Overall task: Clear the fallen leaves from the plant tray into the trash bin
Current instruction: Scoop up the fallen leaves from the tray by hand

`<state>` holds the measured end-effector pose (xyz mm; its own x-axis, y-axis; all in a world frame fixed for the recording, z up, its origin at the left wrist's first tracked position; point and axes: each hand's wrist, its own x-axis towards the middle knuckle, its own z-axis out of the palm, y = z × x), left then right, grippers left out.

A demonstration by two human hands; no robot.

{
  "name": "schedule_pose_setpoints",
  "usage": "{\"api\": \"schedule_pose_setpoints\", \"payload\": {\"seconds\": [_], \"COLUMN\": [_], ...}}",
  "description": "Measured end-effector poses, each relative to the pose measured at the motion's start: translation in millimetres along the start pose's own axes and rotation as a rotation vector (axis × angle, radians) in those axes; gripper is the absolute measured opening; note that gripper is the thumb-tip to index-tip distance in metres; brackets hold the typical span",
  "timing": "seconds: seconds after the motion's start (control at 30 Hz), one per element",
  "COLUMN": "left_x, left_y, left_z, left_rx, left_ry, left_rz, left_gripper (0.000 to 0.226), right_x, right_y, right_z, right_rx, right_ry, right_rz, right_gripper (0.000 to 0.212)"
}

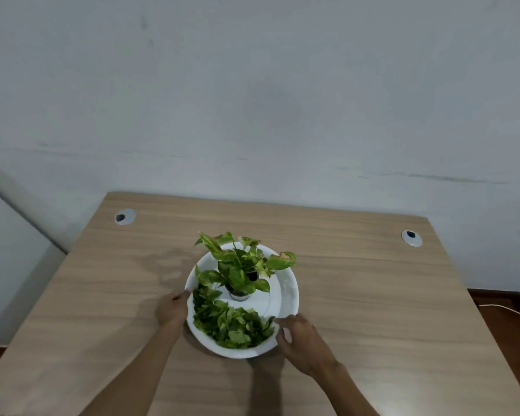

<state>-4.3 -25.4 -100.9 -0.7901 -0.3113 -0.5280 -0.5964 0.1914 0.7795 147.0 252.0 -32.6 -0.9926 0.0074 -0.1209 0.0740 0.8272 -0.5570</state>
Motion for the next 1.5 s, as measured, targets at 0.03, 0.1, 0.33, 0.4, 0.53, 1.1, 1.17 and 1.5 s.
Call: {"api": "schedule_pose_setpoints", "payload": {"seconds": [0.03,0.1,0.33,0.4,0.53,1.1,1.17,1.5], "left_x": [-1,-11,-31,-24,-8,-3,-11,-47], "left_y": [2,0,5,10,13,18,25,-9], "left_z": [-1,-3,-9,-9,-9,-5,-4,-10], "left_rx": [-0.018,-0.025,0.109,0.165,0.187,0.264,0.249,0.056], "left_ry": [-0.003,-0.04,-0.01,0.022,0.033,0.069,0.083,0.006], "left_rz": [0.001,0.01,0.088,0.112,0.133,0.106,0.116,0.028], "left_gripper": [0.027,0.021,0.016,0.018,0.02,0.023,0.022,0.011], "right_x": [2,7,66,80,102,64,56,61], "right_y": [1,6,23,24,24,8,4,35], "right_z": [-2,-8,-20,-19,-6,24,19,-2], "right_rx": [0.042,0.098,-0.028,-0.078,-0.186,-0.459,-0.456,-0.357], "right_ry": [-0.001,0.015,-0.001,-0.043,-0.154,-0.311,-0.342,-0.07], "right_rz": [0.007,0.033,-0.027,-0.043,-0.076,-0.105,-0.117,-0.233], "right_gripper": [0.035,0.035,0.058,0.063,0.066,0.045,0.035,0.048]}}
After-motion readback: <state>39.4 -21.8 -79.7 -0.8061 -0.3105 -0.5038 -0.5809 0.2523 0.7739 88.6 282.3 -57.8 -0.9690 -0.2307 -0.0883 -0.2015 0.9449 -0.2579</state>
